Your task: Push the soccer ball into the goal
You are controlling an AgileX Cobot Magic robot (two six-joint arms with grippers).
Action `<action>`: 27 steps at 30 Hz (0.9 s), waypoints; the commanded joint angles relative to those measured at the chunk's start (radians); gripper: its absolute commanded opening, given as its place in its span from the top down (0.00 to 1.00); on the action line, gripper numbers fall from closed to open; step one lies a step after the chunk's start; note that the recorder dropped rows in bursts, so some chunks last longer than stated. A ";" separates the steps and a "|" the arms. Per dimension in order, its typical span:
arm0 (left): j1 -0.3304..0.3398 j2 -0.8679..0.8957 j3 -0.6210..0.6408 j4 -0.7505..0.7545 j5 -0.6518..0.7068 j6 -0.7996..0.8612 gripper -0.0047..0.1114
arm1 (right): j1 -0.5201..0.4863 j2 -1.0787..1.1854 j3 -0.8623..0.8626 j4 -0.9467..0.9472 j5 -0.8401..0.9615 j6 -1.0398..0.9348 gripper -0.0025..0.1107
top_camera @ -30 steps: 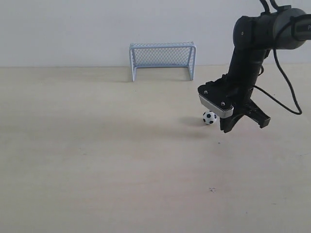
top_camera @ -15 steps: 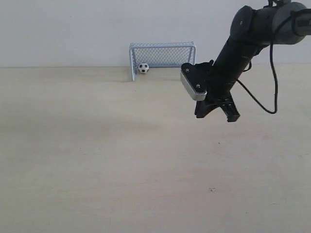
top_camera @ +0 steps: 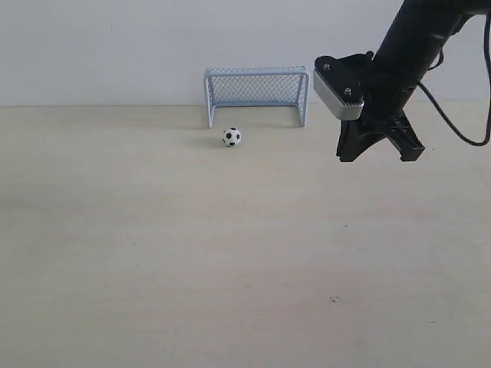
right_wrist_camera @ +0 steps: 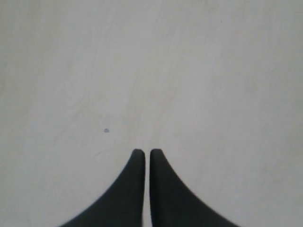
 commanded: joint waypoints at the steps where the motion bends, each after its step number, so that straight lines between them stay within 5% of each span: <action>1: -0.008 0.005 -0.004 0.000 -0.003 -0.009 0.91 | -0.006 -0.047 -0.004 -0.002 0.014 0.035 0.98; 13: -0.008 0.005 -0.004 0.000 -0.003 -0.009 0.91 | -0.007 -0.133 0.009 -0.036 0.014 0.140 0.98; 27: -0.008 0.005 -0.004 0.000 -0.003 -0.009 0.91 | -0.009 -0.298 0.239 -0.043 0.014 0.121 0.98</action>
